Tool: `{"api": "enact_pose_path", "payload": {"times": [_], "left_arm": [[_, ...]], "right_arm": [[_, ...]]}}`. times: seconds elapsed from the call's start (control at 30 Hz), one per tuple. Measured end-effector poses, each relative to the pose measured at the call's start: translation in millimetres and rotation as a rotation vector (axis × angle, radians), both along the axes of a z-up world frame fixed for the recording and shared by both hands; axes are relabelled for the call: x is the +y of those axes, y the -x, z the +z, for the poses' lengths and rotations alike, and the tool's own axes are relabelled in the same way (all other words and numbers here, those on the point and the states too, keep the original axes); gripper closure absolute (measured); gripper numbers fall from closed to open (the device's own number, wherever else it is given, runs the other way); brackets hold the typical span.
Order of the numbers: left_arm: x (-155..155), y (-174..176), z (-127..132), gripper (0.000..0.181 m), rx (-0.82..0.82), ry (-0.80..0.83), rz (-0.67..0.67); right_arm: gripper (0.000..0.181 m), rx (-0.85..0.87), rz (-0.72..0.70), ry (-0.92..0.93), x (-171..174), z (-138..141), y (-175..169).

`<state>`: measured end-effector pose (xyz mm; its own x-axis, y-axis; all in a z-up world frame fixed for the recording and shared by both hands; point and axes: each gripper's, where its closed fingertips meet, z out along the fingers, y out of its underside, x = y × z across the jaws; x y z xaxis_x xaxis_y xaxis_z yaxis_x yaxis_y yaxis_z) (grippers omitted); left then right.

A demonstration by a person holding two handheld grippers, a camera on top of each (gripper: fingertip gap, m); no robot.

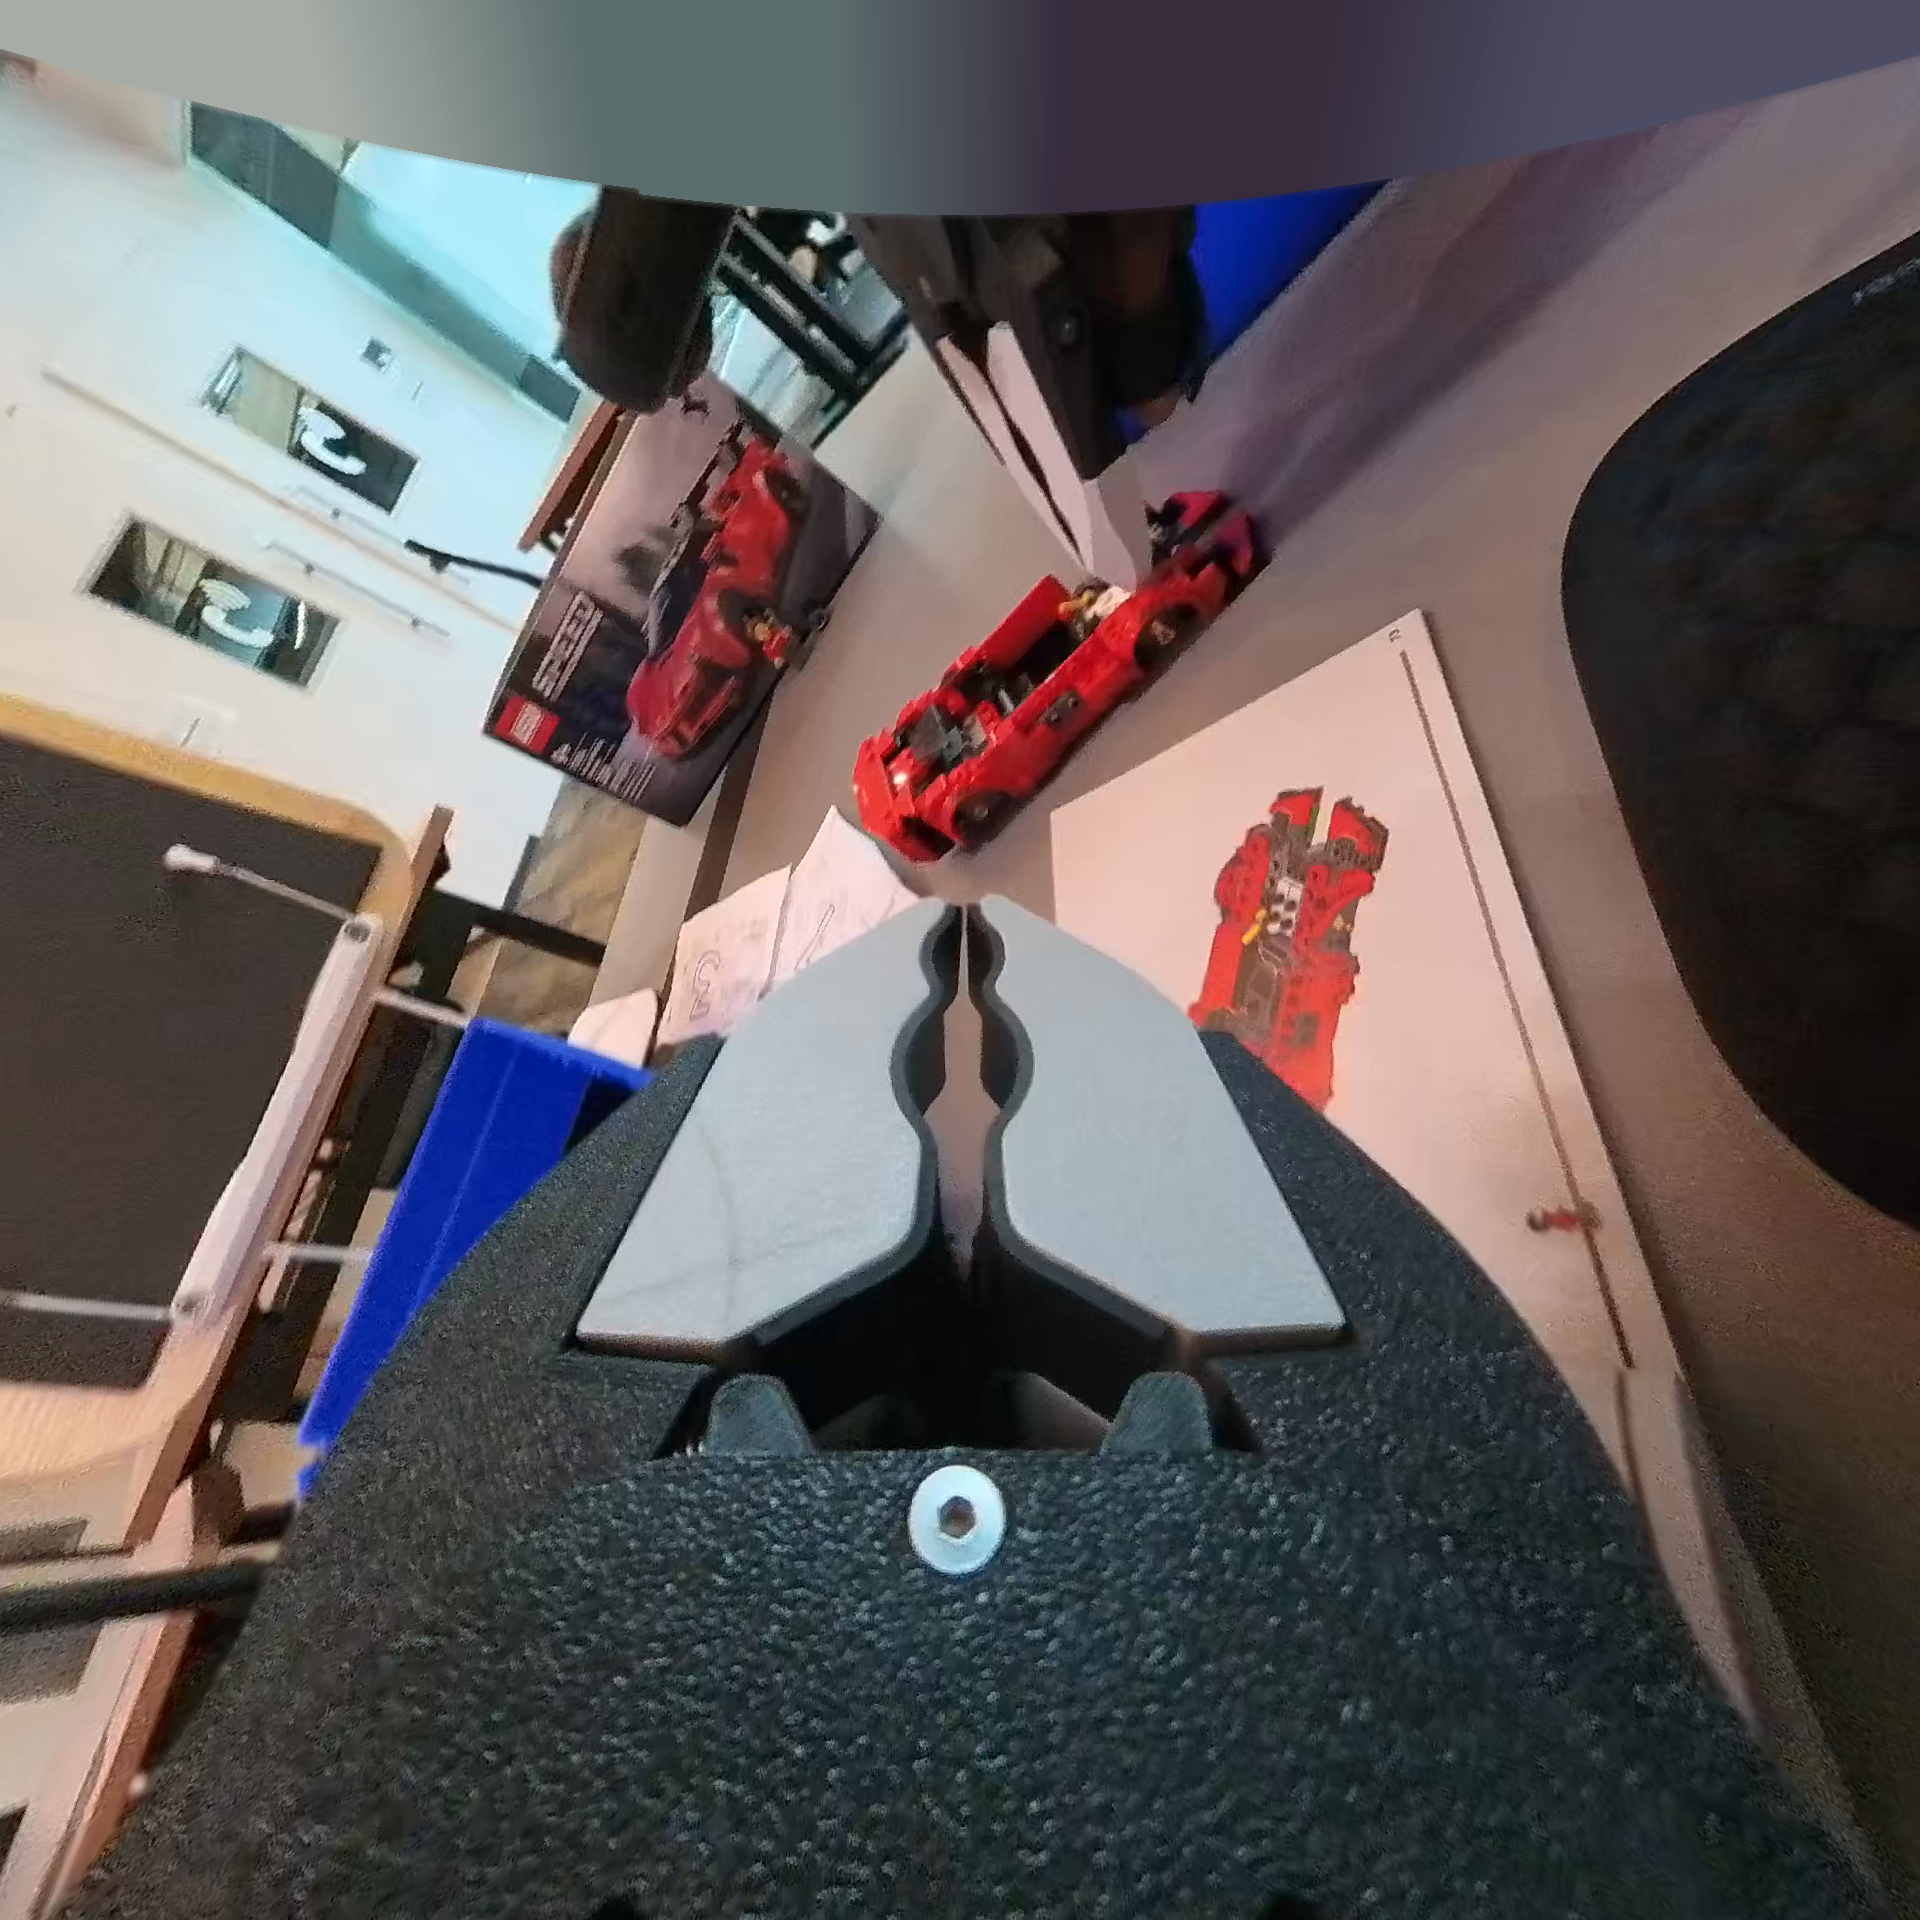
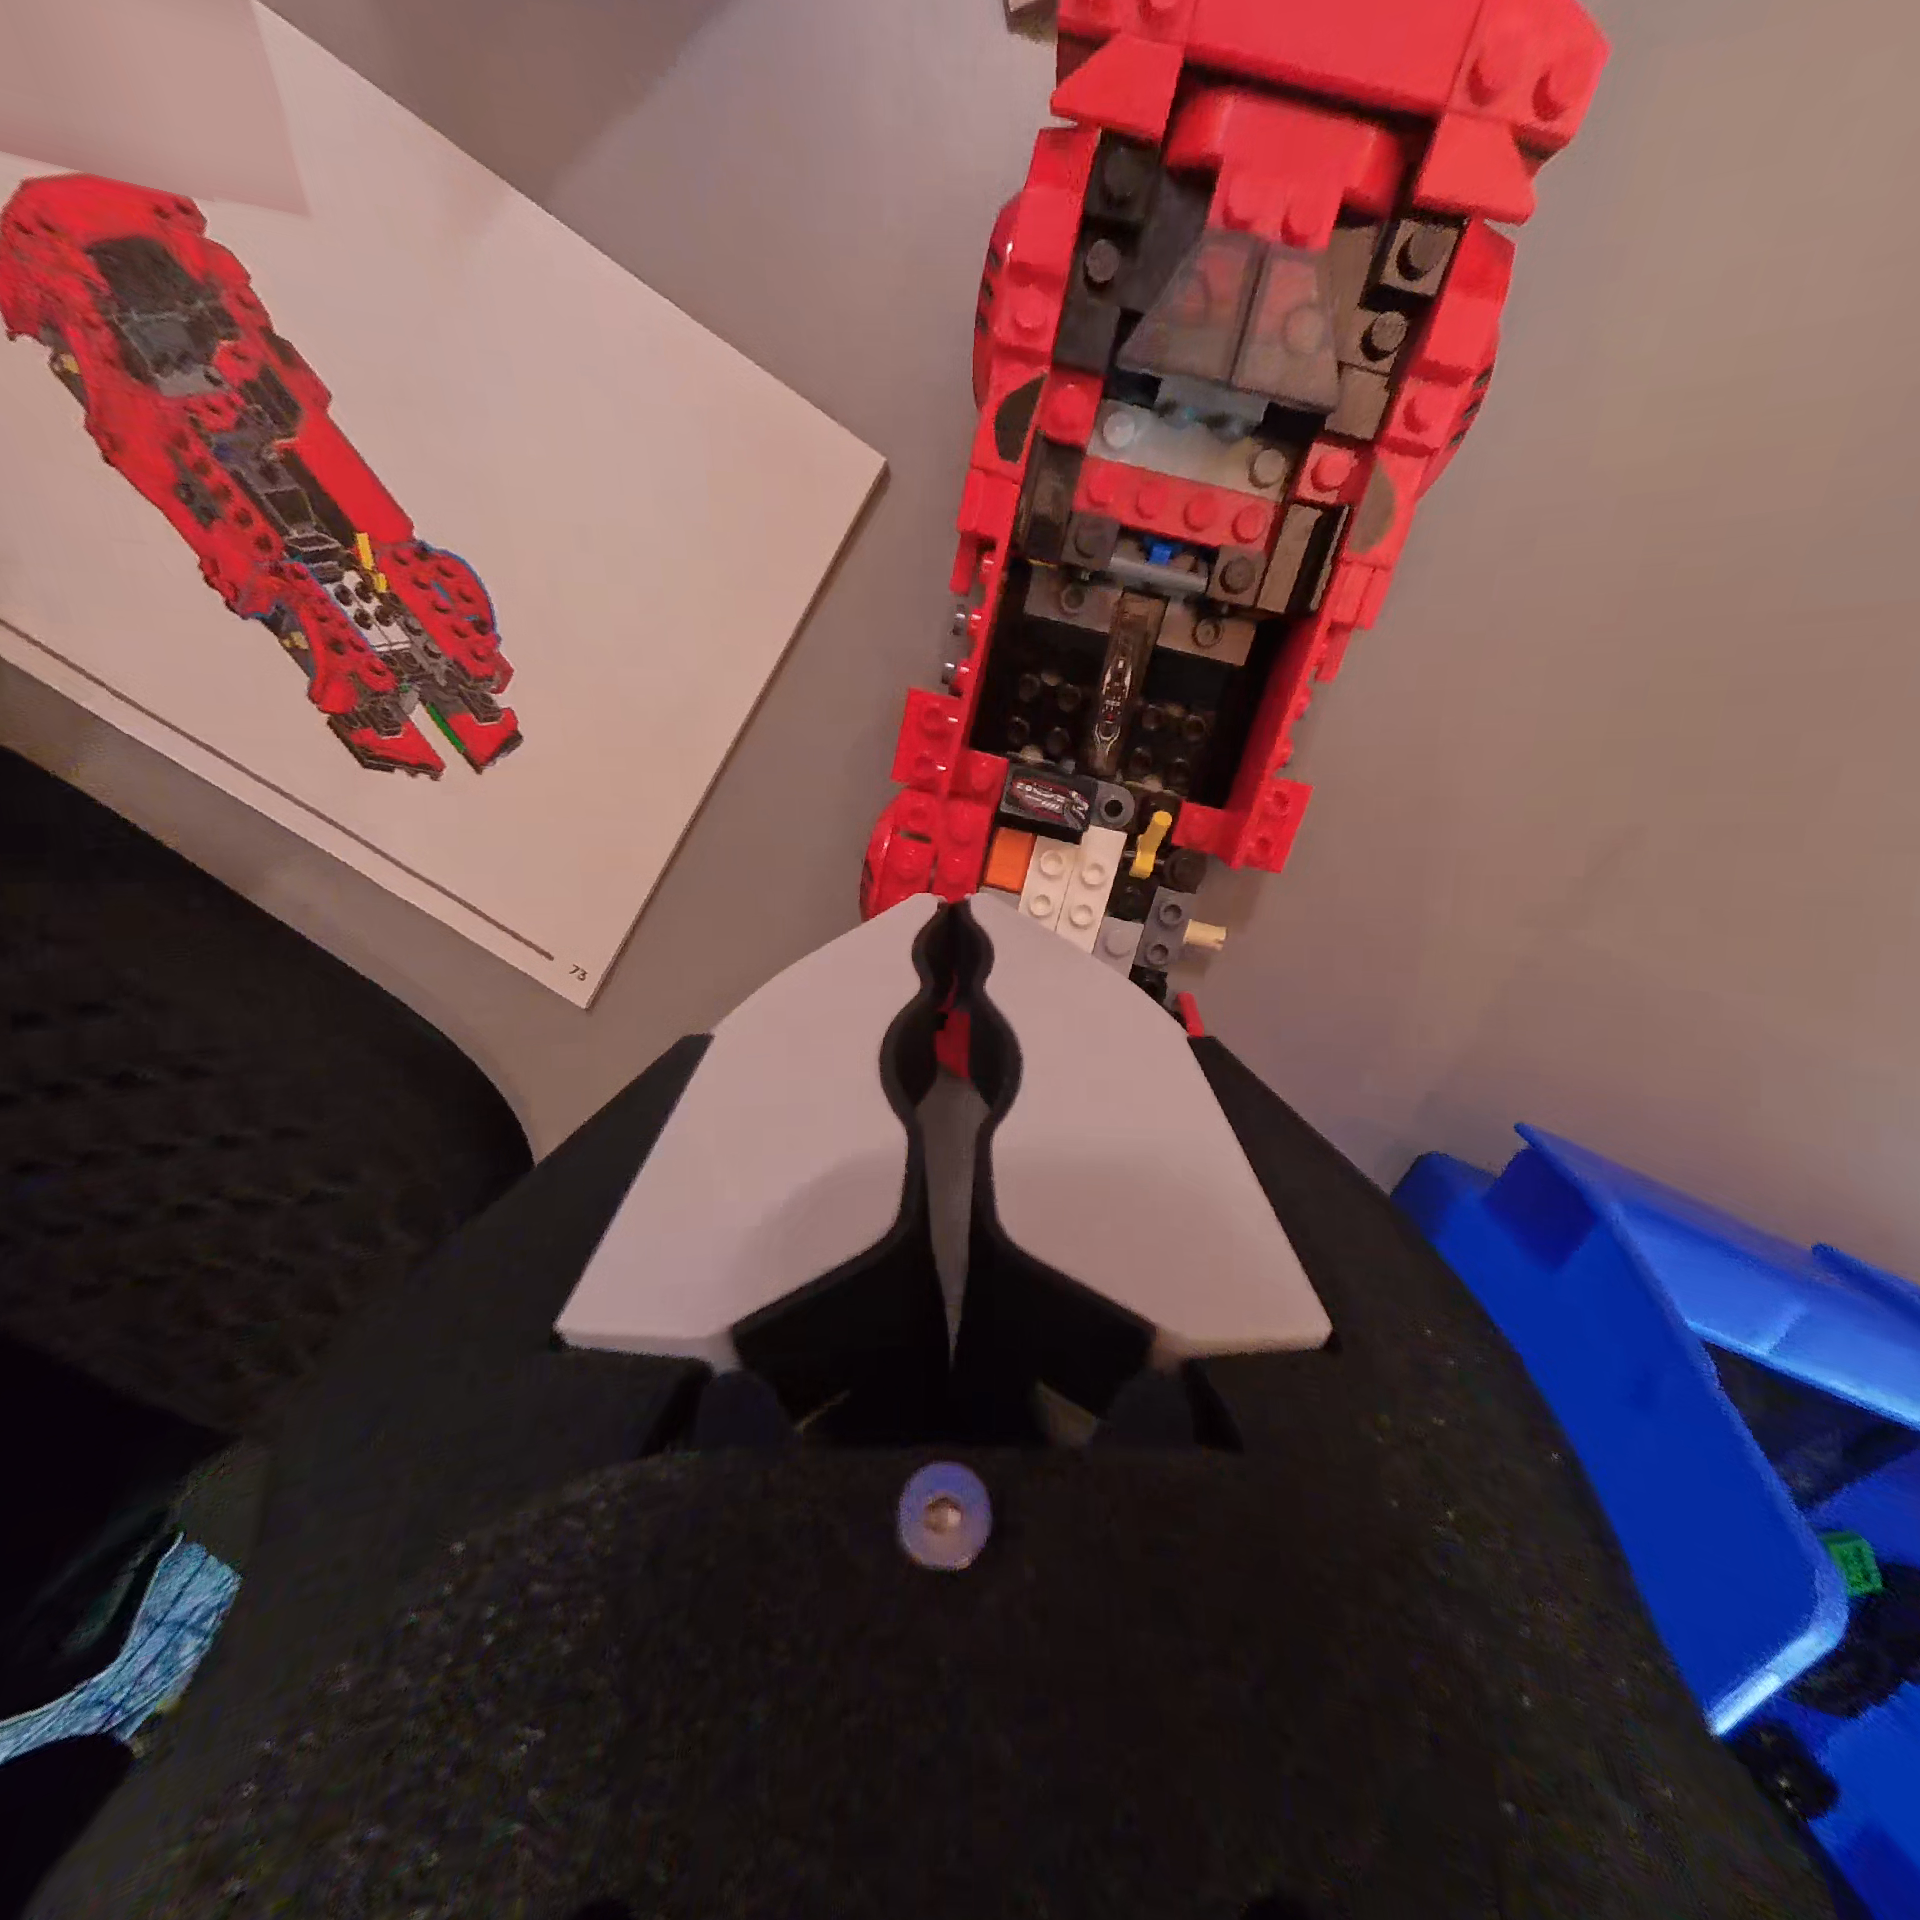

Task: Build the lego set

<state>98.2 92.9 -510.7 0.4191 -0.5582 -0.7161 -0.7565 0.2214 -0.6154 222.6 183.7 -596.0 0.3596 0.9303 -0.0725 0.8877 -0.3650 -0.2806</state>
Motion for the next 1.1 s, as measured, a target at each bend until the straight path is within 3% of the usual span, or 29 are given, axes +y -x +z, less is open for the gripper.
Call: {"api": "enact_pose_path", "payload": {"times": [0.27, 1.1], "left_arm": [[-21.0, 33.7, -7.6, 0.18, -0.119, 0.003, 0.132], [-24.8, 39.7, -20.6, 0.18, -0.181, -0.005, 0.122]], "right_arm": [[0.181, -0.023, 0.011, -0.018, 7.9, 13.9, 5.4], [0.181, -0.191, 0.054, 0.093, 3.5, 0.3, 13.6]]}}
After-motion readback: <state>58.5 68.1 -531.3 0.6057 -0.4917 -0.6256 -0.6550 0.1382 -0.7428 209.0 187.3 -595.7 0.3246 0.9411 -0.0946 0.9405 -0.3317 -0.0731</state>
